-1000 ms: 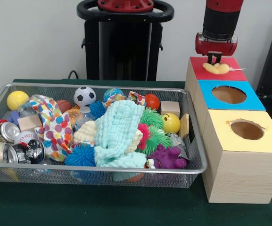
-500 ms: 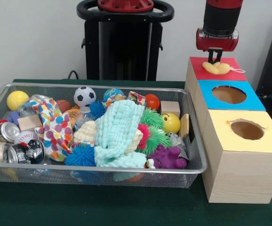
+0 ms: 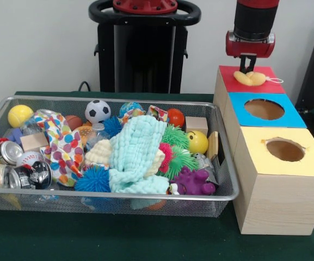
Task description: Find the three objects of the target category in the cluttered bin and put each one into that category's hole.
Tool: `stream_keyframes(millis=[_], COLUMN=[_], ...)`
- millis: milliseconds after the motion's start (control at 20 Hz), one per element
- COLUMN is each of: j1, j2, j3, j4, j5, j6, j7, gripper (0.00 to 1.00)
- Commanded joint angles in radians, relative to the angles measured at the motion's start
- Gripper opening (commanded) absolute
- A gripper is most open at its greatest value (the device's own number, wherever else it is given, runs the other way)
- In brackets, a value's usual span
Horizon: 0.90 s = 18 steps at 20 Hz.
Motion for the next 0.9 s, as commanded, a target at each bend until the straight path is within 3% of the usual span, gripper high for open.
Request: stream_keyframes(millis=[50,300,900], j1=[-0.054,-0.053,-0.023], j2=[-0.013,-0.012,-0.050], j3=[0.079,0.083,0.044], j4=[-0.096,-0.096,-0.105], j5=[0.004,0.004,-0.003], j6=[0.075,0.075,0.182], j7=[0.080,0.085,0.106], gripper=[0.00,0.00,0.00])
